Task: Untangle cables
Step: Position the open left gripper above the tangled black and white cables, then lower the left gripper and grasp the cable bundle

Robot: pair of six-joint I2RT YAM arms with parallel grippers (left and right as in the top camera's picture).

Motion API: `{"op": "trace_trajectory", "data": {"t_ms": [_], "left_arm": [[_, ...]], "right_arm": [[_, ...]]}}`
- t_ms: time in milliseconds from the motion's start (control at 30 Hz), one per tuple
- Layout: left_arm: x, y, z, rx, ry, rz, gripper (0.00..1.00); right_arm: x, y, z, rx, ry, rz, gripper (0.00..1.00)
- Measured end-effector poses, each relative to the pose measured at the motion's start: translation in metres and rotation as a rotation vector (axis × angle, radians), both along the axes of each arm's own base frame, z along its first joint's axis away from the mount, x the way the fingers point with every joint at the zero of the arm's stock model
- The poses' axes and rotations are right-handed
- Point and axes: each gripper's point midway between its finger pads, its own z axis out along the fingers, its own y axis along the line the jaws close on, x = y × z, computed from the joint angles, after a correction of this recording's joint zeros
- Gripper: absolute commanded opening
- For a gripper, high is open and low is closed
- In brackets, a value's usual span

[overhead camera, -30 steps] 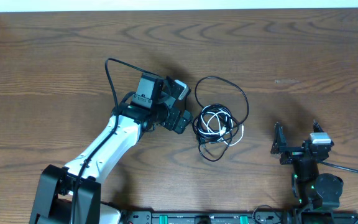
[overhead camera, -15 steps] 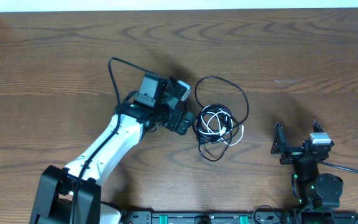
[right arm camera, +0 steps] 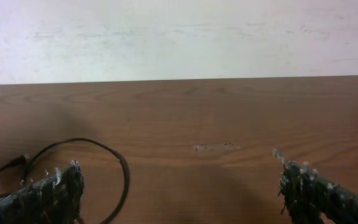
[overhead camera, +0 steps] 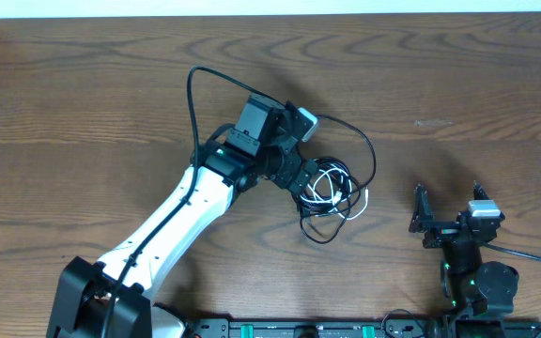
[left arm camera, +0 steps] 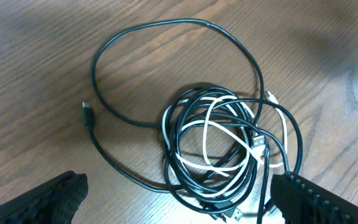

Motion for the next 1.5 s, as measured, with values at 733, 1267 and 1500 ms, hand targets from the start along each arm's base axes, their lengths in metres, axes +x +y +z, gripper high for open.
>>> {"op": "trace_trajectory", "data": {"t_ms": [733,1267,1500], "left_arm": [[0.001,-0.001,0.001,-0.001,-0.008,0.001,0.99],[-0.034,-0.019,-0.066,0.140,0.190,0.012,0.99],[-0.021,-0.028,-0.092,0.135,0.216,0.121,0.98]], "right_arm": [[0.000,0.000,0.000,0.000,0.000,0.000,0.99],[0.000,0.000,0.000,0.000,0.000,0.000,0.99],[0.000,0.000,0.000,0.000,0.000,0.000,0.99]]}}
